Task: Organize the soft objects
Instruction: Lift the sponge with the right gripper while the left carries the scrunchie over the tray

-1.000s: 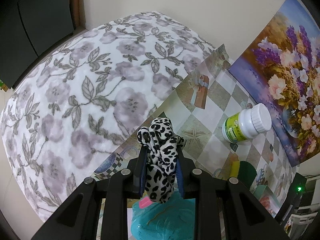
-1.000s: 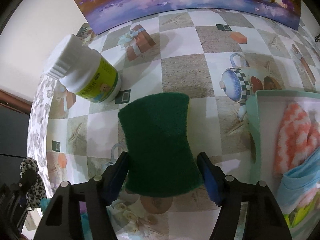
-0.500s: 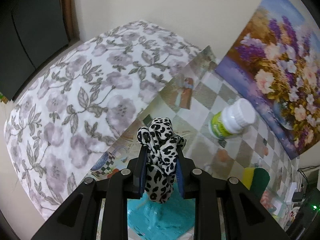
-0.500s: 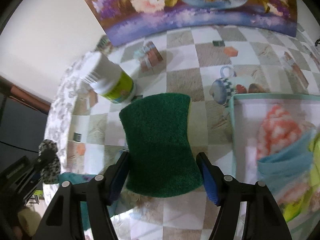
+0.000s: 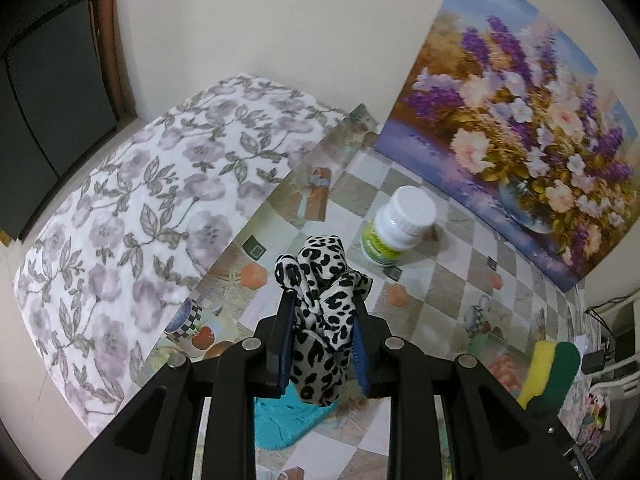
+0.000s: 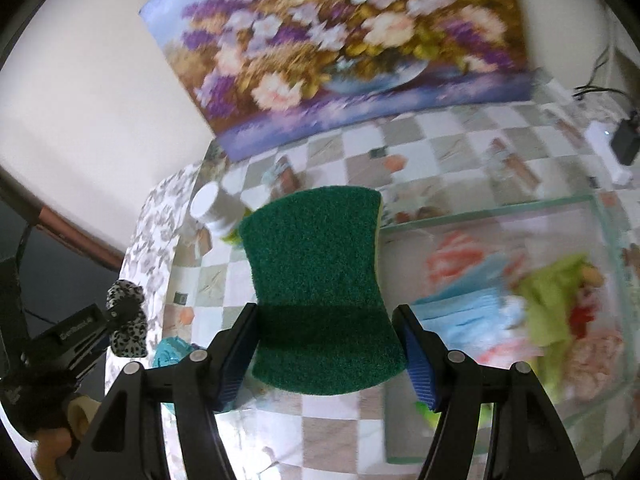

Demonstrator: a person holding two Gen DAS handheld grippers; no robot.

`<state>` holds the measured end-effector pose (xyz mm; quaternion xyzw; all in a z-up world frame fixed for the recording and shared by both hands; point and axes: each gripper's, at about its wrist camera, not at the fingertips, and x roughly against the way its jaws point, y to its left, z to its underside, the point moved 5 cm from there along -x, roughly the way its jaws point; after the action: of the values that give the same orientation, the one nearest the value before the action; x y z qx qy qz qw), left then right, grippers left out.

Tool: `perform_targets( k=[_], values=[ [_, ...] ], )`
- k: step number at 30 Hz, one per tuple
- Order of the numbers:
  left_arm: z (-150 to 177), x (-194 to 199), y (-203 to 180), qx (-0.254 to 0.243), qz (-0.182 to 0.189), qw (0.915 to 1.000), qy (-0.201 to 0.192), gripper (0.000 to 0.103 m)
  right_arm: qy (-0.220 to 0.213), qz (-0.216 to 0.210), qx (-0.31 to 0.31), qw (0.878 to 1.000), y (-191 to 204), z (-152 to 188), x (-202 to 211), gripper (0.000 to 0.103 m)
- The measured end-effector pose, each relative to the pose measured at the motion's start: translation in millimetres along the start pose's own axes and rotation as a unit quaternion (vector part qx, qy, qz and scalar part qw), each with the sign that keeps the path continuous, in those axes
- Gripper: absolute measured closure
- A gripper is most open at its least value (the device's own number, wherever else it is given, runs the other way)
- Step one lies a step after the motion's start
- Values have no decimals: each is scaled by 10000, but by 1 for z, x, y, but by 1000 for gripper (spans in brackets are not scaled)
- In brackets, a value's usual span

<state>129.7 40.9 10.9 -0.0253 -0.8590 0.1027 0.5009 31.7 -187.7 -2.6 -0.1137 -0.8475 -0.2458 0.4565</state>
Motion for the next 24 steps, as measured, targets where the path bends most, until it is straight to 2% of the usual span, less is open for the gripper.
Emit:
perform_targets(
  k=[6,11,15,24],
  values=[
    [11,16,-21,-215,195,9995,-81,77,-155,341,-316,9988,-43,1,21,33],
    [23,25,-47,-598,151,9980,-163,77,-311,622,-611,9957,-88,0,43,33],
    [38,31,-75,-895,412,9951,-96,77,-439,800,-885,9919,-124,0,61,33],
    [88,40,-152,-1763,918,9799,180,76,-628,1159,-1625,9779,-206,7,92,33]
  ],
)
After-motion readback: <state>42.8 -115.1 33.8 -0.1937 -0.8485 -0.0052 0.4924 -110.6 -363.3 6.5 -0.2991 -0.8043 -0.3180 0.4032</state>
